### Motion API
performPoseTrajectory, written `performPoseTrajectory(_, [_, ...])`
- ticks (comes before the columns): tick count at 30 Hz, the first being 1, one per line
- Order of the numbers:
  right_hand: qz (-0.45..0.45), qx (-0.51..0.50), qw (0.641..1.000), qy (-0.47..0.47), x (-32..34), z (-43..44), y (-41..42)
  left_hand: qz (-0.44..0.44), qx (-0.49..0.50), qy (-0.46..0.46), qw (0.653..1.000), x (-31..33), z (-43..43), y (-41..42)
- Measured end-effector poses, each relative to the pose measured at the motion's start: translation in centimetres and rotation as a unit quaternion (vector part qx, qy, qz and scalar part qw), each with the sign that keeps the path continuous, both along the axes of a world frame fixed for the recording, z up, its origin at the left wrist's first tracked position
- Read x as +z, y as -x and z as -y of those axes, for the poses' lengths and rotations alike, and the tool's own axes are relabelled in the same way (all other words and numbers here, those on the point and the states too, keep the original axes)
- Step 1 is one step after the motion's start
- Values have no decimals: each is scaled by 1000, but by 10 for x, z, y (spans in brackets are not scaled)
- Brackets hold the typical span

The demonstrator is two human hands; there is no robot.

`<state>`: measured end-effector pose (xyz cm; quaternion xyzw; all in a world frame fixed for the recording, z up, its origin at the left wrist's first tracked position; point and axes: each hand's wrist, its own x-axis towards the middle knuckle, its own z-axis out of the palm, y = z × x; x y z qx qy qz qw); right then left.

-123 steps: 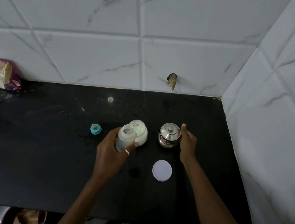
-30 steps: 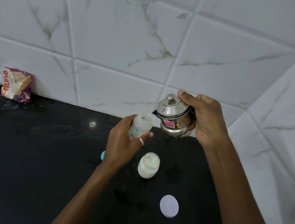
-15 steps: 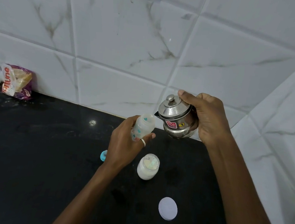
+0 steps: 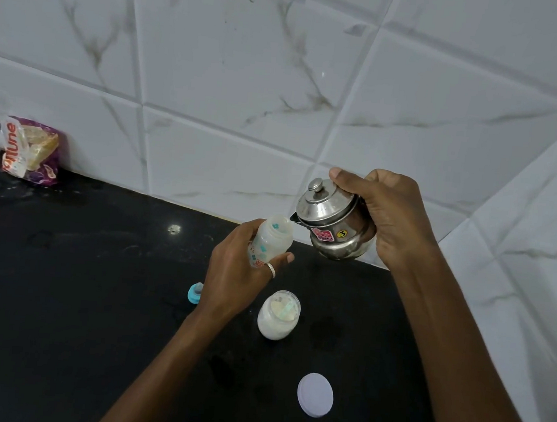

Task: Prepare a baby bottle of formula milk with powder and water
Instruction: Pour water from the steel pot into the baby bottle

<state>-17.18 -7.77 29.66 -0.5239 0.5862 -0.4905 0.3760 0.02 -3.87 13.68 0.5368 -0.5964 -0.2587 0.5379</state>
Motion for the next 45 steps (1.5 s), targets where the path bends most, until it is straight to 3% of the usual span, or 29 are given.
performPoseTrajectory(45, [-35, 24, 999, 9, 13, -11, -13, -1, 5, 10, 1000, 4, -9, -6])
